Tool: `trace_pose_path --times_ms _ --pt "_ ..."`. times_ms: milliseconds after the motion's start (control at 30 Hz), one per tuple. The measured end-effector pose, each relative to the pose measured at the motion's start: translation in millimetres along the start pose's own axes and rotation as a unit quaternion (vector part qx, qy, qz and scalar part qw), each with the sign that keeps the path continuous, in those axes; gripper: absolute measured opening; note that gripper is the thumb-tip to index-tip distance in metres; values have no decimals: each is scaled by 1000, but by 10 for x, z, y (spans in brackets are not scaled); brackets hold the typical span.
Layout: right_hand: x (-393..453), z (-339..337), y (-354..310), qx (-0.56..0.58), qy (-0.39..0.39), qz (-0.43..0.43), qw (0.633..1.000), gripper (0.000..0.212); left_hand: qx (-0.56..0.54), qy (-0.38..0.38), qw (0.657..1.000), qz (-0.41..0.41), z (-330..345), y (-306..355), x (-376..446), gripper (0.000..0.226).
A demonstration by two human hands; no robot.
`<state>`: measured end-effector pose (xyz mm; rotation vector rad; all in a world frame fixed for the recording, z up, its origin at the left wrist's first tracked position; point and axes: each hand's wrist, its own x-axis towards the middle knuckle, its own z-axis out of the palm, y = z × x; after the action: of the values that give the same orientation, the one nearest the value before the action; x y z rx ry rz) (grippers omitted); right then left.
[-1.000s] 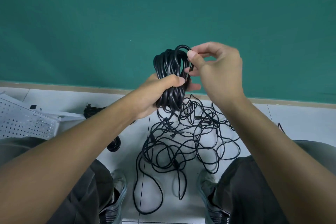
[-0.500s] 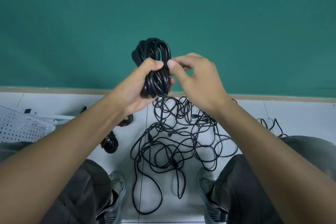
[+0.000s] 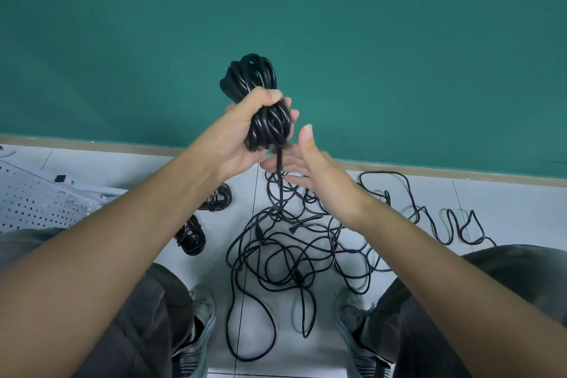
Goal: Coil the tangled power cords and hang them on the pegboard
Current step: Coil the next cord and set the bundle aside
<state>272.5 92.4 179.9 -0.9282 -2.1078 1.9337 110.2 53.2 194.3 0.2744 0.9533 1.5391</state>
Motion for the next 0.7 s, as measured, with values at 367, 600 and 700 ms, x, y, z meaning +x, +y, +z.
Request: trace_pose_path --times_ms 367,600,700 --pt "-78 43 94 -143 -52 6 988 24 190 213 952 113 -152 122 113 15" --pt "-78 -253 -95 -161 143 -95 972 17 390 54 918 54 -137 -11 59 26" --pt "-72 -321 -118 -173 207 -119 956 10 364 -7 931 13 -73 -70 30 18"
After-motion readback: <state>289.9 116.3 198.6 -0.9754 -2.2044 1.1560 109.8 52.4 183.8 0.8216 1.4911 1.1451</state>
